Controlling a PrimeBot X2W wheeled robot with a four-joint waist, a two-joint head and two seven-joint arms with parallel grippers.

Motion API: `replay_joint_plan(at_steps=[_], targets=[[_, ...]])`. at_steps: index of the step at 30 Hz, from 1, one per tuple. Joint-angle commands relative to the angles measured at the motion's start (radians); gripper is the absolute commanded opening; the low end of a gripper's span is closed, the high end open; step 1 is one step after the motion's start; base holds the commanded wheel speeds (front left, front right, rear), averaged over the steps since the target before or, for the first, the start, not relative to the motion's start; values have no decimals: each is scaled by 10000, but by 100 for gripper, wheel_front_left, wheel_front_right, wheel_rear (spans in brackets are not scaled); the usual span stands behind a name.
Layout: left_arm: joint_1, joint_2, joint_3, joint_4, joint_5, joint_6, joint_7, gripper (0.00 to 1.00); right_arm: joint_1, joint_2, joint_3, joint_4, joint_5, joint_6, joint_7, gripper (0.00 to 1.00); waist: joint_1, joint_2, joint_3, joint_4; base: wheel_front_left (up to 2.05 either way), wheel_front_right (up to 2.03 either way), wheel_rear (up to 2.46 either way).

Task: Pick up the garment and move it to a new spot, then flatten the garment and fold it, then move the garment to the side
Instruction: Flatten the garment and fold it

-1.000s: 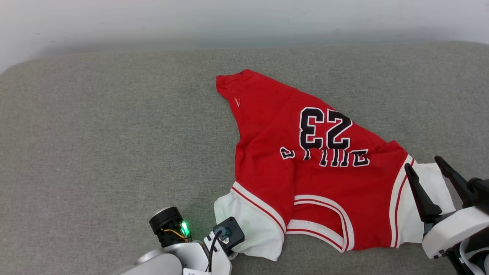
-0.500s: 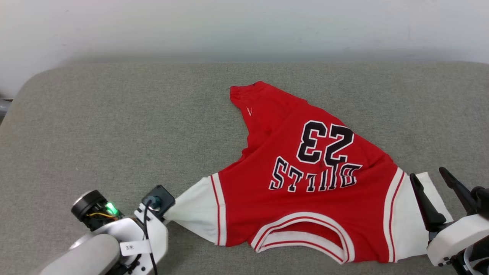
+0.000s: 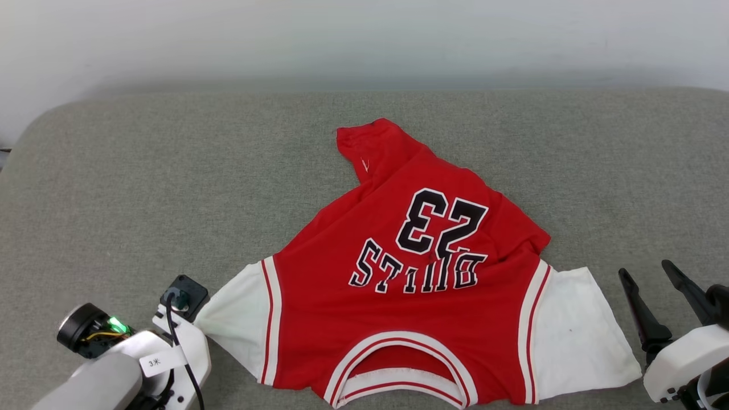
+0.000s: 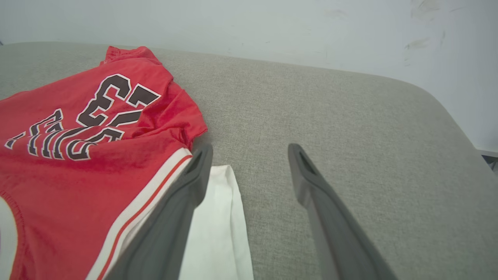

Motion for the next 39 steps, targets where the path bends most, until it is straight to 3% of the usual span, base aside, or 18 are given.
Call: replay_joint_plan(at_steps=[1,2,3,13,20,23,24,28,39], targets=[[156,-114,7,167,-56,-17,-130,0,58,-63,11,50,25,-14,-57,100,0,0,-48,-8,0,0,0],[224,-217,24,262,-152,-33,-234,35,79,-63,9,82,33,-14,-59,100,0,0,-88,-3,0,0,0],[250,-395,213,411,-308,41,-620,100,171,-50,-21,158,63,-14,-39,100,0,0,-241,44,0,0,0],[-57,51,987,-733,-1243,-110,-688,100,377,43,-69,225,135,-14,-77,100,0,0,-708,285,0,0,0],[-581,685,1372,-1651,-1611,-61,97,100,302,108,9,245,173,-14,-97,100,0,0,-698,320,0,0,0],[-761,686,1428,-1702,-2071,-193,728,100,220,81,35,250,182,-14,-113,100,0,0,-628,277,0,0,0],[-868,510,1405,-1585,-2621,-362,1409,100,165,65,55,239,183,-14,-132,100,0,0,-515,214,0,0,0],[-1006,492,1144,-1223,-2807,-625,2147,100,47,93,80,240,191,-14,-160,100,0,0,-353,104,0,0,0],[-741,53,629,294,-2866,-998,2486,100,-83,139,65,303,177,-14,-237,100,0,0,-6,-136,0,0,0]])
